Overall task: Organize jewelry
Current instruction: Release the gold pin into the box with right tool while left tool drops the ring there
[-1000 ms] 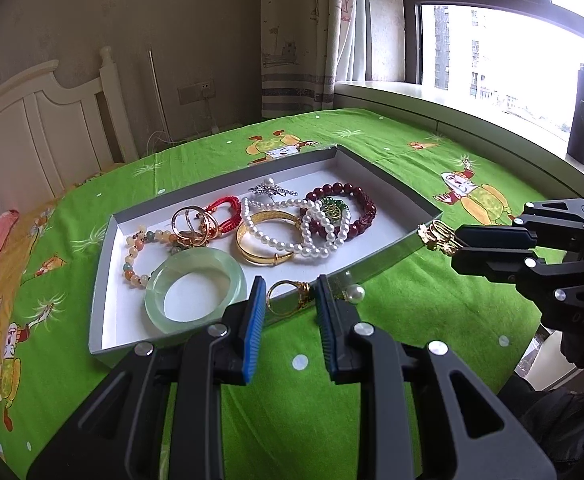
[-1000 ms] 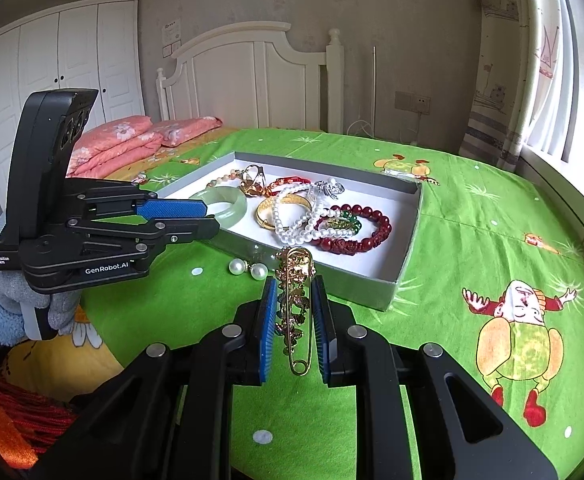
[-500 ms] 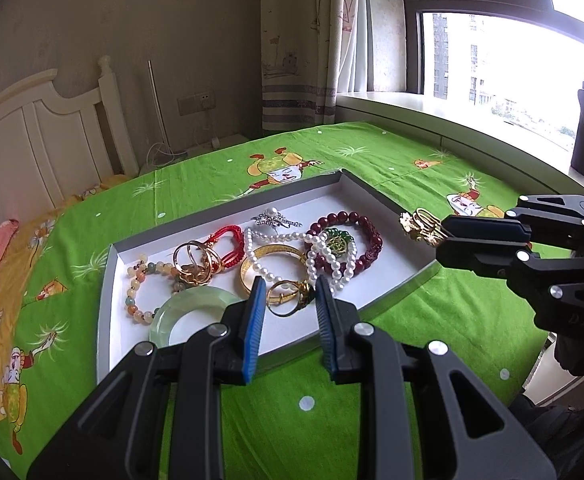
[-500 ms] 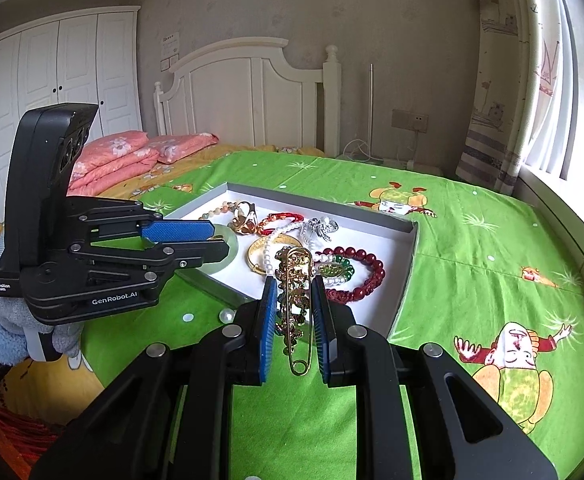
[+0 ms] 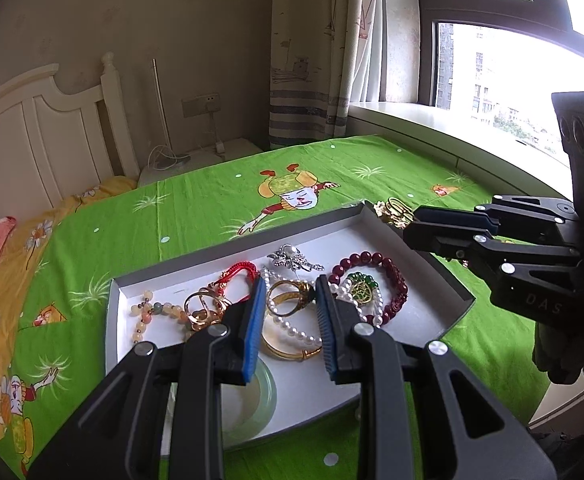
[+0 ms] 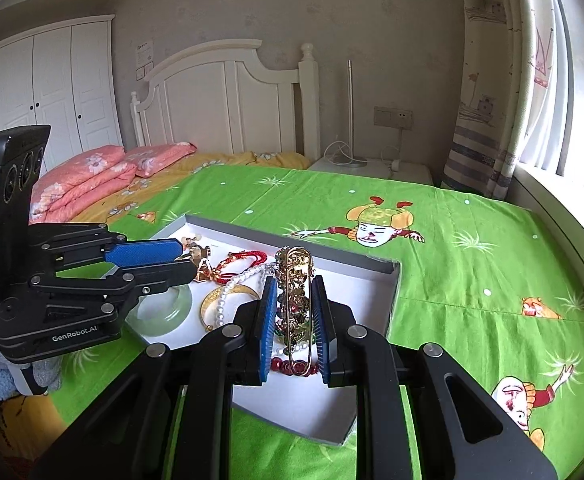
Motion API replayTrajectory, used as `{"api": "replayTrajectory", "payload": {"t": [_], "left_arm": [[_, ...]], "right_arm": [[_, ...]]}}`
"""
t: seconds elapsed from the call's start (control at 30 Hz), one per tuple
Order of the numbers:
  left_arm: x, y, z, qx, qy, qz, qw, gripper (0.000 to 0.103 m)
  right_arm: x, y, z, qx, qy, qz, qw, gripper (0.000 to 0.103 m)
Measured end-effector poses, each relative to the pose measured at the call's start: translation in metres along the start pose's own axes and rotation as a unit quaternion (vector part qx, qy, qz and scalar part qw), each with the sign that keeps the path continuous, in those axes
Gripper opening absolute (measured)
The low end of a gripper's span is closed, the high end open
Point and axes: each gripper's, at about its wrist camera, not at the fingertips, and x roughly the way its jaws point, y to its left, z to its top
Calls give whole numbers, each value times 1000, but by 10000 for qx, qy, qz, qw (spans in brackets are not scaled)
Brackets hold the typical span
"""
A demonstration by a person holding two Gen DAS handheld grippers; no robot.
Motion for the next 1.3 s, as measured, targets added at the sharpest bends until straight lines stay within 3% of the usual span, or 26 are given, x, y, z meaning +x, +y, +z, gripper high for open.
{"api": "replayTrajectory", "payload": {"t": [0.43,0.87,1.1,1.17,1.3], "left_arm": [[32,7,7,-50,275,-11,9996,25],[51,7,-2,-76,501,-53,9987,25],[55,4,-4,-69,546,-23,9985,26],[53,6,-3,-91,535,-3,9985,30],[40,9,0,-120,332,121,9993,63]], "right_arm": [[55,-19,17,-420,695,-384,9960,18],[102,-20,17,-823,1406,-500,9854,18],[101,-27,14,-654,1445,-479,9862,18],[92,-29,16,-589,1343,-436,9882,18],[63,-28,26,-492,1041,-304,9929,26]]}}
